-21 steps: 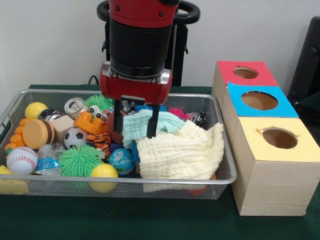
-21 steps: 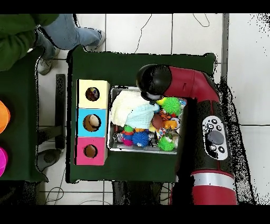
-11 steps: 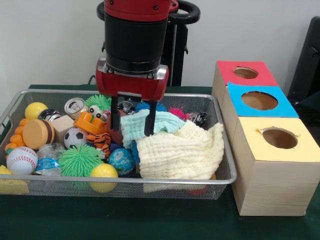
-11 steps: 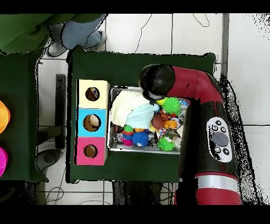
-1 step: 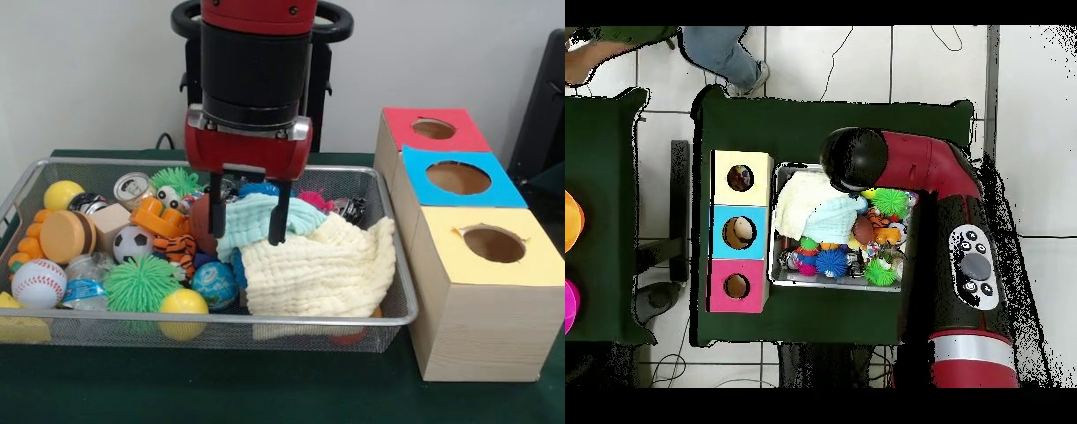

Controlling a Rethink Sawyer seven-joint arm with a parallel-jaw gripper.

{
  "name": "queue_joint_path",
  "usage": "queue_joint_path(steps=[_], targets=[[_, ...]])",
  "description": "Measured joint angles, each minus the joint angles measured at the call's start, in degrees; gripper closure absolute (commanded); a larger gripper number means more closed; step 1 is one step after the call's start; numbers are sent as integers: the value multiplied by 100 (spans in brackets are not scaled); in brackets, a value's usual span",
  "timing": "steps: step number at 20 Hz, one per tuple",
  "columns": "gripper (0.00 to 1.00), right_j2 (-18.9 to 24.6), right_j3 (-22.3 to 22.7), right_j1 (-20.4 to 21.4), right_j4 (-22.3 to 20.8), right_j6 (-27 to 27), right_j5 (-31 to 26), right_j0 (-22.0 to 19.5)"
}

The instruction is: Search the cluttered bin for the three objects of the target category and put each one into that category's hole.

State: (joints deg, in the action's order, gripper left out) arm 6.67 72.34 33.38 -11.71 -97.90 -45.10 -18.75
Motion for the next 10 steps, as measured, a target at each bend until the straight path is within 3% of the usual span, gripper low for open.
queue_joint_path(steps=[10], targets=[[0,-5,173,118,-5,0,1,162]])
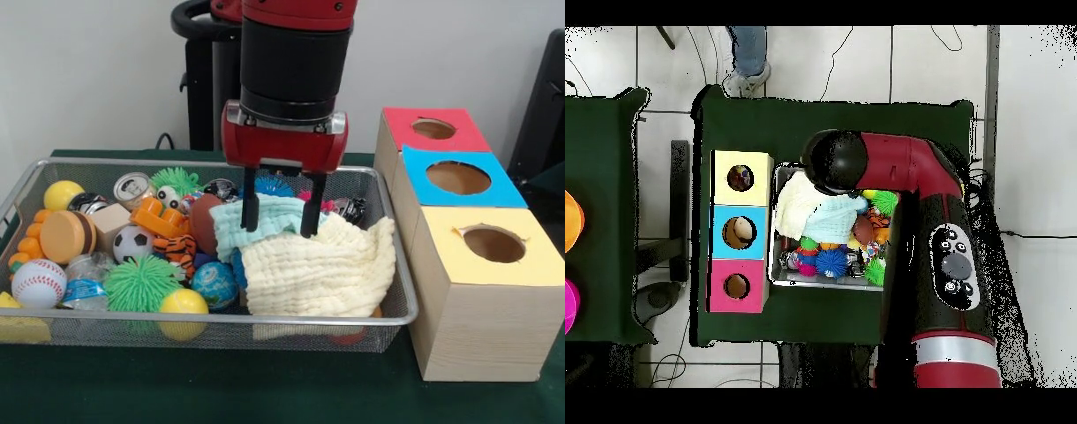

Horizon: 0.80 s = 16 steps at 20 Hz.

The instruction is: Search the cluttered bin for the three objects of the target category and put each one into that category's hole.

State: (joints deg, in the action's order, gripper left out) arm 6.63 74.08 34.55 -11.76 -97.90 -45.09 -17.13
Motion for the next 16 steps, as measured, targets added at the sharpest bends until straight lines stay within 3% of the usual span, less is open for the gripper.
queue_joint_path(steps=[3,4,8,9,13,16], targets=[[0,-36,262,173,6,0,0,8],[0,-86,576,383,8,0,4,31],[0,-161,1086,755,2,0,-1,94],[0,-179,1412,1007,5,0,2,130],[0,-182,1767,1238,4,0,64,159],[0,-185,1778,1207,5,0,197,186]])
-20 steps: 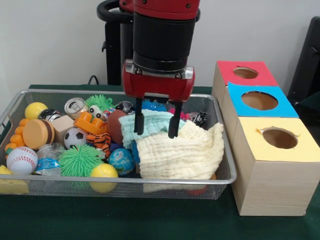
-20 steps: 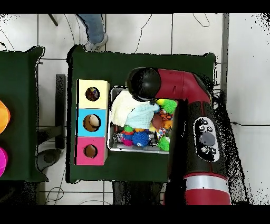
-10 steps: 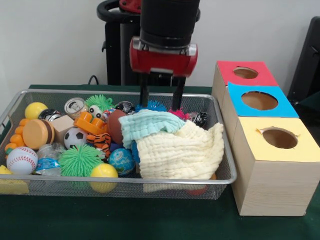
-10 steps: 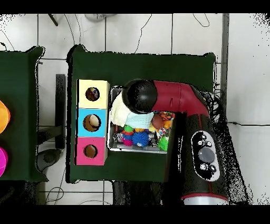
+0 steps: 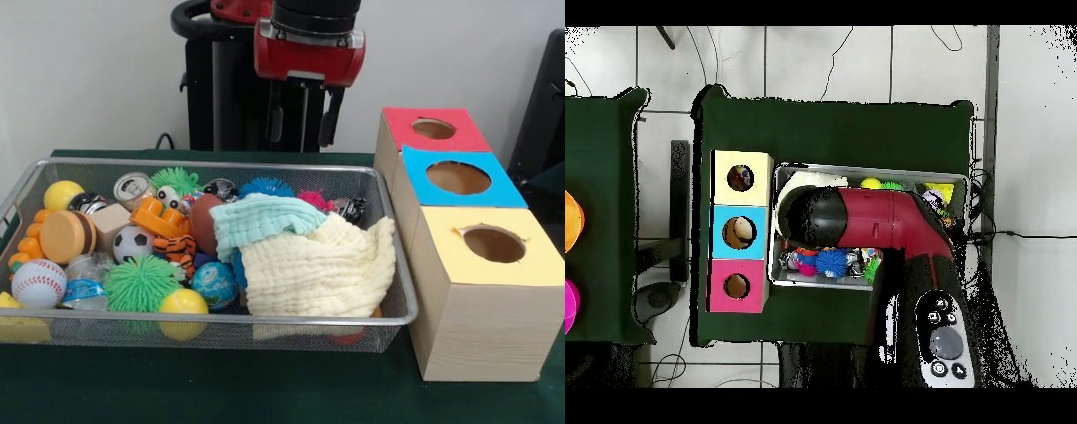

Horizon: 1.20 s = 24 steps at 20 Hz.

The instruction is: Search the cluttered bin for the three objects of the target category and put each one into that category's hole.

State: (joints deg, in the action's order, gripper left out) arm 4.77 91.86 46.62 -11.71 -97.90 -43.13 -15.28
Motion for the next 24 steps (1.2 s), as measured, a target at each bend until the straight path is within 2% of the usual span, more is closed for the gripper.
queue_joint_path(steps=[5,10,14,20,24], targets=[[0,34,2,-61,0,0,283,12],[0,151,125,1,0,0,828,-64],[0,149,116,-55,-1,0,975,-44],[0,144,-70,-436,-4,0,976,22],[0,145,-226,-838,-146,0,1041,24]])
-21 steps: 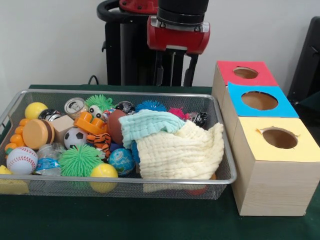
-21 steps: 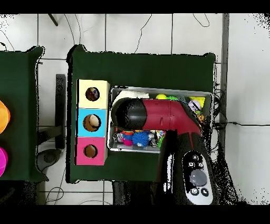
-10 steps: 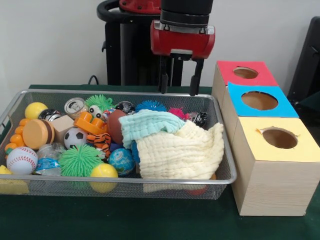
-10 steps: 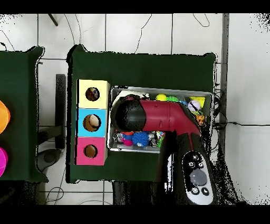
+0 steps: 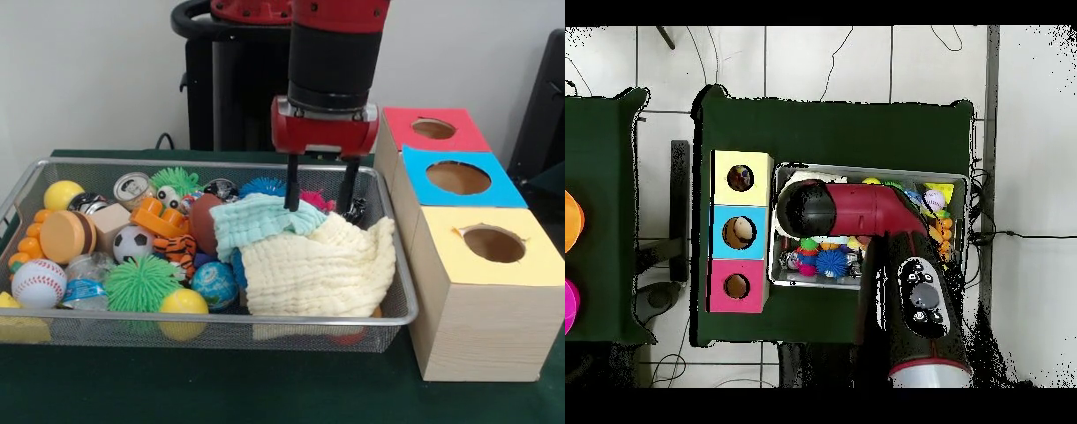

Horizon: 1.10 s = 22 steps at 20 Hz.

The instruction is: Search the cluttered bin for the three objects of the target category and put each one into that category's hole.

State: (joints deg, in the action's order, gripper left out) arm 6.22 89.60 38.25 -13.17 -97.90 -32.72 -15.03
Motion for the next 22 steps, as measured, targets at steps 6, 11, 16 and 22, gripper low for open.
queue_joint_path(steps=[6,11,16,22], targets=[[0,0,-56,-367,-187,0,258,2],[0,-13,-82,-565,-337,0,376,30],[0,-25,-120,-598,-351,0,391,71],[0,-39,-190,-641,-350,0,455,91]])
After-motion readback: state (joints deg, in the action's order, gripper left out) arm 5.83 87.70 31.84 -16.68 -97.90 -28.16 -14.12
